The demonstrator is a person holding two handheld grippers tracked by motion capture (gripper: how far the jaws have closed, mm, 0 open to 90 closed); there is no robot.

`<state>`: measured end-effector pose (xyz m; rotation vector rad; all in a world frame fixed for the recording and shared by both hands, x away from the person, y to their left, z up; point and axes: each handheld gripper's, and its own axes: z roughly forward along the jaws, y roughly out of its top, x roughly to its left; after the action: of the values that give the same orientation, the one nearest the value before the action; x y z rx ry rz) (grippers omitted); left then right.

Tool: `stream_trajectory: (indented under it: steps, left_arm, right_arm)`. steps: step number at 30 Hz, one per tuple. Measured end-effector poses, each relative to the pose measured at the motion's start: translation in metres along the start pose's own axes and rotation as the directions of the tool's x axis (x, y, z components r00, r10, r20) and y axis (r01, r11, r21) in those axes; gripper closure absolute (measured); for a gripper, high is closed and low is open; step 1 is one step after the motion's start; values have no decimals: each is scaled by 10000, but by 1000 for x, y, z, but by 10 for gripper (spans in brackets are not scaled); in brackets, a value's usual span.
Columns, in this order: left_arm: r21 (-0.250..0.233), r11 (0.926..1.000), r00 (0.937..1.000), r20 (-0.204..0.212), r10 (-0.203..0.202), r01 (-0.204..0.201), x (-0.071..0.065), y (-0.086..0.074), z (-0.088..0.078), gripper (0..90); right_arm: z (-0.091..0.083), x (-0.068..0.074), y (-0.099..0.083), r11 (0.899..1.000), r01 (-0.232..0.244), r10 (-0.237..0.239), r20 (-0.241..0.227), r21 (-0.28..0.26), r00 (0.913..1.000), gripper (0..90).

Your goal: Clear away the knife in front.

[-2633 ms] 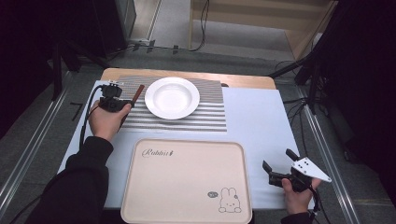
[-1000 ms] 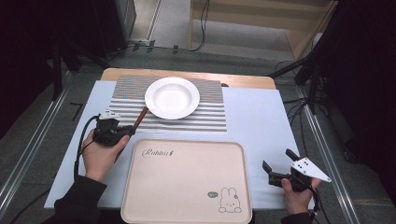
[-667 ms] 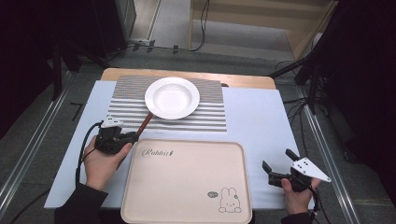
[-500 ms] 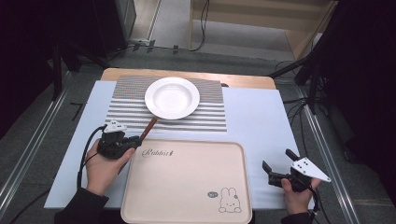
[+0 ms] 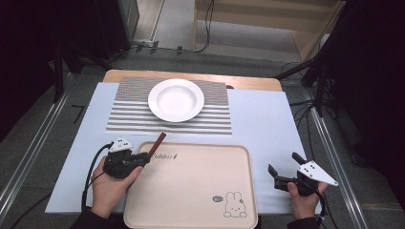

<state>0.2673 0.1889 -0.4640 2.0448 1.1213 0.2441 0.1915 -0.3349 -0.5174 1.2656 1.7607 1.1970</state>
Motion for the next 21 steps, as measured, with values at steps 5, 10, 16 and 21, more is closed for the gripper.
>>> stream_trajectory:
  steps: [5,10,16,21]
  left_arm:
    - [108,9997,9995,205,-242,240,-1,-10,4,776]
    - [74,9985,9975,454,-546,543,-3,-18,8,776]
    - [32,9973,9961,494,-729,728,-7,-22,14,776]
    - [147,9978,9978,164,-642,640,-8,-25,18,775]
  right_arm:
    - [0,0,0,10000,5,-5,6,19,10000,0]
    - [0,0,0,10000,8,-8,14,42,10000,0]
    - [0,0,0,10000,15,-15,-7,21,10000,0]
    - [0,0,0,10000,27,-27,0,27,10000,0]
